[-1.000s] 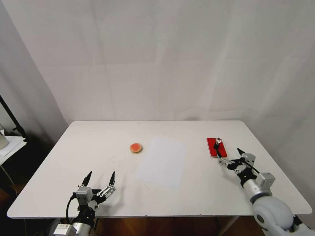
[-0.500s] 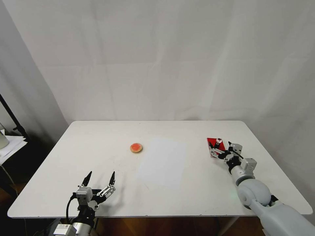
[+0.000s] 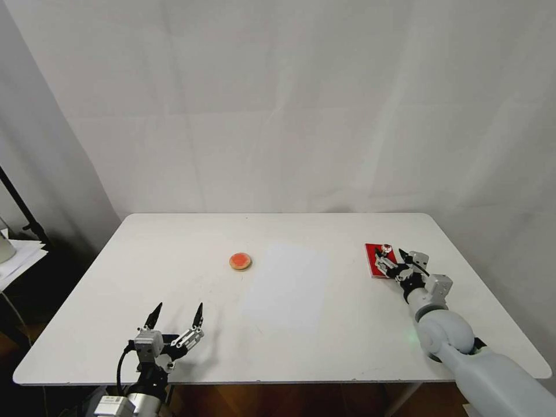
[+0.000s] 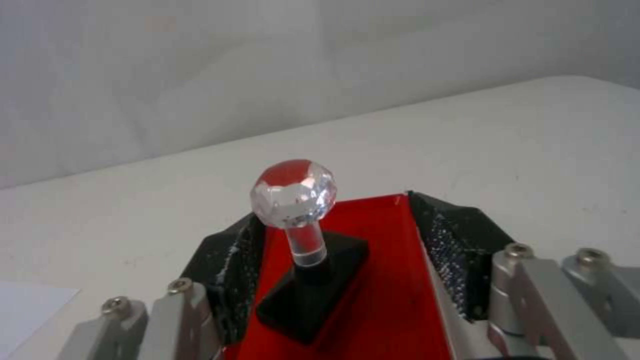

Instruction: Pick up the stamp from the ink pad and place it onto another ink pad.

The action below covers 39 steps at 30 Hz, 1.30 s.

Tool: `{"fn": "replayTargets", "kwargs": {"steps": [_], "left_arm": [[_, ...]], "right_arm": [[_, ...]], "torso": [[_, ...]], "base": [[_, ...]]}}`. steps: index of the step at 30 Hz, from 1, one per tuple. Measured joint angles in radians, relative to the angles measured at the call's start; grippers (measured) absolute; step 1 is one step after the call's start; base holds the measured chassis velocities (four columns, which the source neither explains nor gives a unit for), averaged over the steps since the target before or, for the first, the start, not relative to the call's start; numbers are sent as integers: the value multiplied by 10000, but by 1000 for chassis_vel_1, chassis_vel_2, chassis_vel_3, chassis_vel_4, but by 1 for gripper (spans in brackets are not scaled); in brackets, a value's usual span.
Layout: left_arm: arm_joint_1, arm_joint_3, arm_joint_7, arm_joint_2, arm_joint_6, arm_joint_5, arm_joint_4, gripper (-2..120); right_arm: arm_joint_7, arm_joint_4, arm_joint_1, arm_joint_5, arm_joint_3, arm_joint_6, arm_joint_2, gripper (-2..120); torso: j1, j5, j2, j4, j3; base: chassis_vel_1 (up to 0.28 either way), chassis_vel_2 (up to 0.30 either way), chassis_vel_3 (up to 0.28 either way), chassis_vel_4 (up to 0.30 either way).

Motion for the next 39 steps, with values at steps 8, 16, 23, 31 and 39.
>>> {"fn": "replayTargets", "kwargs": {"steps": [8, 16, 23, 31, 39], "left_arm": [[0, 0, 0, 0, 0, 0, 0, 100], [0, 0, 0, 0, 0, -1, 0, 100], [0, 0, 0, 0, 0, 0, 0, 100], [-1, 0, 0, 0, 0, 0, 0, 100], [-1, 0, 0, 0, 0, 0, 0, 100]], "right_arm": [[21, -127, 211, 10, -135, -60, 15, 28], [30, -52, 97, -23, -141, -96, -30, 10], [-12, -28, 189, -61, -285, -137, -101, 10], [-155, 428, 305, -50, -343, -204, -435, 10], [-549, 1521, 1141, 255, -1488, -377, -1181, 10]], "torso": [[0, -1, 0, 0, 0], [0, -2, 1, -2, -1], [-1, -1, 1, 0, 0], [0, 2, 0, -1, 0], [-1, -3, 1, -3, 0]], "base": [[0, 0, 0, 0], [0, 0, 0, 0], [0, 0, 0, 0], [0, 0, 0, 0], [0, 0, 0, 0]]}}
